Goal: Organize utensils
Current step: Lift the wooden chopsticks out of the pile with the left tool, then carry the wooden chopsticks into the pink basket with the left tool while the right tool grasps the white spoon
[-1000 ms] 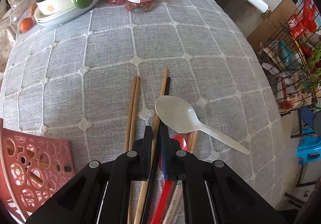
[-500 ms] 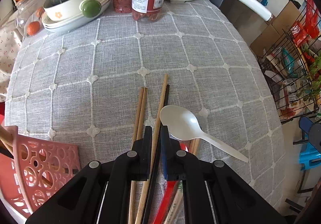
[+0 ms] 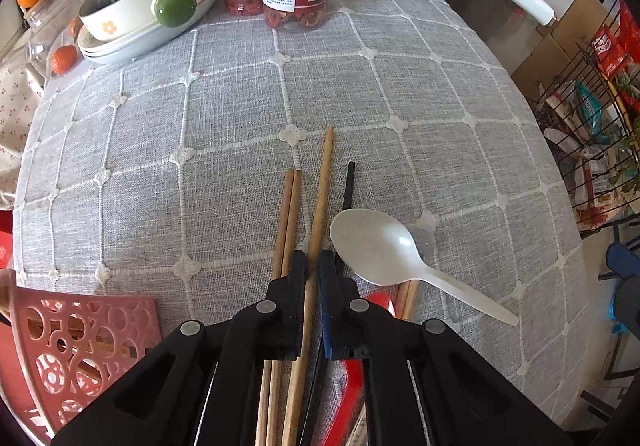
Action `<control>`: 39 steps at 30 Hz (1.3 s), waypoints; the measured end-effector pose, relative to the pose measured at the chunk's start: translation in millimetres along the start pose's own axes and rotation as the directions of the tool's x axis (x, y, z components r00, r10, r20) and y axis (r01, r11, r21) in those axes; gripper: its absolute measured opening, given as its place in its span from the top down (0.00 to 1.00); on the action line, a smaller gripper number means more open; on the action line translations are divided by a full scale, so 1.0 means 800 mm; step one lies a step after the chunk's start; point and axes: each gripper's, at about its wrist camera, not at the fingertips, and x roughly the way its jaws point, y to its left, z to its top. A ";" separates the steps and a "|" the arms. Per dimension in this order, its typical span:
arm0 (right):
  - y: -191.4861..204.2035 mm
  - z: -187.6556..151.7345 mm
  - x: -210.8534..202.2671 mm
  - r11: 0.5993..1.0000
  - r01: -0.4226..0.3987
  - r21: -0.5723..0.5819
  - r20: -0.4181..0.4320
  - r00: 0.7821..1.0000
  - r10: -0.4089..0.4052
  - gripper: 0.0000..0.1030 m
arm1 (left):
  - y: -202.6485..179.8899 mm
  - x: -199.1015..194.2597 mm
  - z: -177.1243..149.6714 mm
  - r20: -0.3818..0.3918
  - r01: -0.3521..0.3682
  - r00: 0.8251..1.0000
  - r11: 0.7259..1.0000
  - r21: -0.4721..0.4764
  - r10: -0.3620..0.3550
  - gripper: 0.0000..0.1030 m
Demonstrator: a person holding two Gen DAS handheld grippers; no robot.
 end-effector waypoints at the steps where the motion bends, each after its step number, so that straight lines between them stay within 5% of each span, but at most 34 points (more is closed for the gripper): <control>1: 0.001 -0.001 0.001 1.000 0.003 -0.004 -0.004 1.000 -0.003 0.23 | 0.002 0.000 0.001 0.001 0.007 1.000 1.000 -0.012 -0.007 0.93; 6: 0.008 -0.003 0.007 0.999 0.027 -0.039 -0.019 0.999 -0.028 0.23 | -0.004 -0.014 -0.016 0.030 0.001 1.000 1.000 0.027 -0.002 0.94; 14: 0.026 -0.003 0.018 0.998 0.032 -0.045 -0.033 0.999 -0.034 0.23 | 0.015 -0.103 -0.059 0.158 0.077 0.984 0.997 0.030 -0.081 0.94; 23: 0.073 -0.016 0.064 0.979 0.055 -0.199 -0.131 0.988 -0.082 0.23 | 0.023 -0.201 -0.112 0.328 0.121 0.933 0.988 0.095 -0.146 0.94; 30: 0.107 -0.011 0.098 0.933 0.066 -0.355 -0.115 0.987 -0.113 0.26 | 0.058 -0.244 -0.137 0.397 0.184 0.895 0.979 0.086 -0.203 0.94; 39: 0.129 0.012 0.148 0.933 0.037 -0.357 -0.127 0.988 -0.088 0.26 | 0.107 -0.269 -0.145 0.479 0.222 0.852 0.974 0.036 -0.212 0.94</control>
